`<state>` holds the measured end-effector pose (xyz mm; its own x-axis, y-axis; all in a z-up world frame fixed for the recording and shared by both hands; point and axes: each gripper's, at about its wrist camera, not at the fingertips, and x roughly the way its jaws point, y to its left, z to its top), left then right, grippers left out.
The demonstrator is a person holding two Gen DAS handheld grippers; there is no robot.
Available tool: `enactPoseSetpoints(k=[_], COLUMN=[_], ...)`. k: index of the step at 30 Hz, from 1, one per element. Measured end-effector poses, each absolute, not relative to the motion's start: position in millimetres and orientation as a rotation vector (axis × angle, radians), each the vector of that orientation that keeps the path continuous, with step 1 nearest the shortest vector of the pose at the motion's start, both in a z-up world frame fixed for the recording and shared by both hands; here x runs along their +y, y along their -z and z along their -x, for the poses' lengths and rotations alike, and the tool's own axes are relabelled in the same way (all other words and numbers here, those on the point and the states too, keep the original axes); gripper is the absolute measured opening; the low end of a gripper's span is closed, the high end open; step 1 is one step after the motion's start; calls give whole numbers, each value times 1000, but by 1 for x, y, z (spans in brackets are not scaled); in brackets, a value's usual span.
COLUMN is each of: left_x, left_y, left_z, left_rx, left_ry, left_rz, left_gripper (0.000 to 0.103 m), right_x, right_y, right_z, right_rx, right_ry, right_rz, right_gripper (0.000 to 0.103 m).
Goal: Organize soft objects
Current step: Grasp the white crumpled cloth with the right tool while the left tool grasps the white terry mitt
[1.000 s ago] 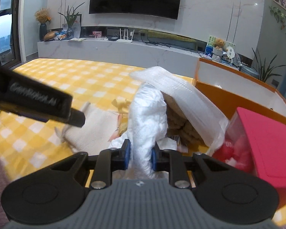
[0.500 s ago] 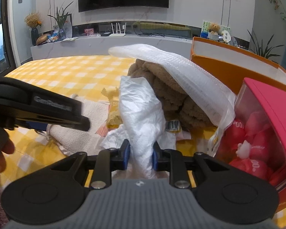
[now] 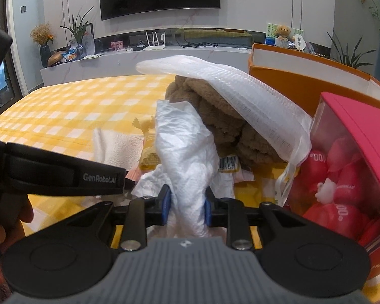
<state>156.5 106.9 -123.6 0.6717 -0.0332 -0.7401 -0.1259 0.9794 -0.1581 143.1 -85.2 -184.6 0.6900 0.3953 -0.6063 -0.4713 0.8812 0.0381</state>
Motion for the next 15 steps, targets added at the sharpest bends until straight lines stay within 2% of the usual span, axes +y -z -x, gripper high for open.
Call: enactPoseSetpoints(k=[15], left_x=[120], left_y=[79], left_z=[-103], left_rx=[665], left_ry=[-66], left_rz=[286], left_gripper=[21], right_x=[-99], right_y=[173], right_z=[-130], right_rx=[606], right_ry=[-490], right_rz=[110], right_gripper=[24])
